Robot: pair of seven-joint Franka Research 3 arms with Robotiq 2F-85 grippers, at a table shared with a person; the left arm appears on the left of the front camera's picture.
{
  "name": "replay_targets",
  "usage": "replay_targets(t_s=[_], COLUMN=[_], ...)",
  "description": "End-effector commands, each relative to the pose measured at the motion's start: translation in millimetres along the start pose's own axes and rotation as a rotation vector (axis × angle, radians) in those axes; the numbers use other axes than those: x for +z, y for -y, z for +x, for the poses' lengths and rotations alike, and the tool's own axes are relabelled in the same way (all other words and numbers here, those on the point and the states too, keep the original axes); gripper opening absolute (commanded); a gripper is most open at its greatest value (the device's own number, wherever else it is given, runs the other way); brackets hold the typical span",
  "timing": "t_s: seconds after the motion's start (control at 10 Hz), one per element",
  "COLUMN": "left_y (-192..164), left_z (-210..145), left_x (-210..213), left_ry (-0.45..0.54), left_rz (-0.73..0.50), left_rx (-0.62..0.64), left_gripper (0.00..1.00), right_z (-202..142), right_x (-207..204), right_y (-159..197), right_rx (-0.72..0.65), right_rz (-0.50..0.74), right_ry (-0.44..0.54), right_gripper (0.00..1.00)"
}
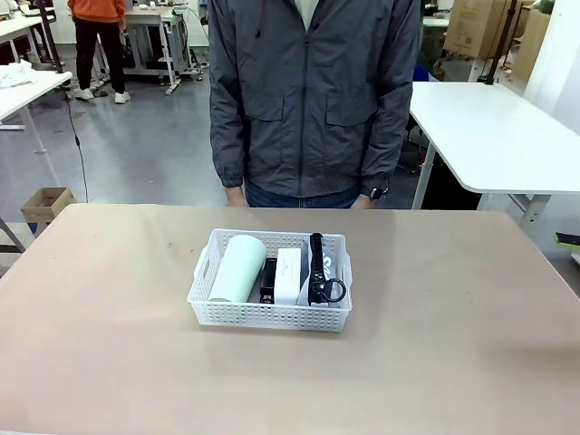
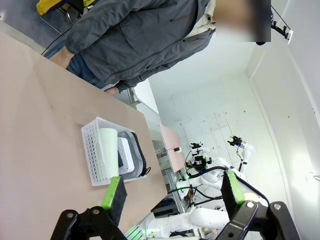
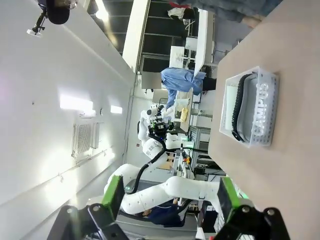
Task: Efficiently arrange items inside the basket to fit them all.
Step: Pick up the Reusable plastic cup and place it inside the Organizing basket.
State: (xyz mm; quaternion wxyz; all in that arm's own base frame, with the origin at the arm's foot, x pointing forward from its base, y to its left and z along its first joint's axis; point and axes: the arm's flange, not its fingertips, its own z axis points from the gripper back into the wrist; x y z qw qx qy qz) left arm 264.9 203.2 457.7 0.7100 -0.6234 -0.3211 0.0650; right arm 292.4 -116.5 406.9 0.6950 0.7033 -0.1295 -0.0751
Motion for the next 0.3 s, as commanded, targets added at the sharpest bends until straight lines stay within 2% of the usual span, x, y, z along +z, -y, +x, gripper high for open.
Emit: replay_targets(t_s=[0.0,0.2], left_y=[4.2,4.2], left_z=[1.2,1.2], left_x=[-2.5,-2.5], left_ry=[0.015,0.015], left_rz=[-0.023,-0.023], left_rx=[0.004,0.004], left_gripper=[1.0,1.0], right_z=[-3.1,-3.1], right_x=[1.9,1.9], right_y=[0.3,0.3], right_rx=[0.016,0.016], right_rz=[-0.003,-0.003], right_ry=[-0.013,-0.013], right_gripper=[1.0,1.0])
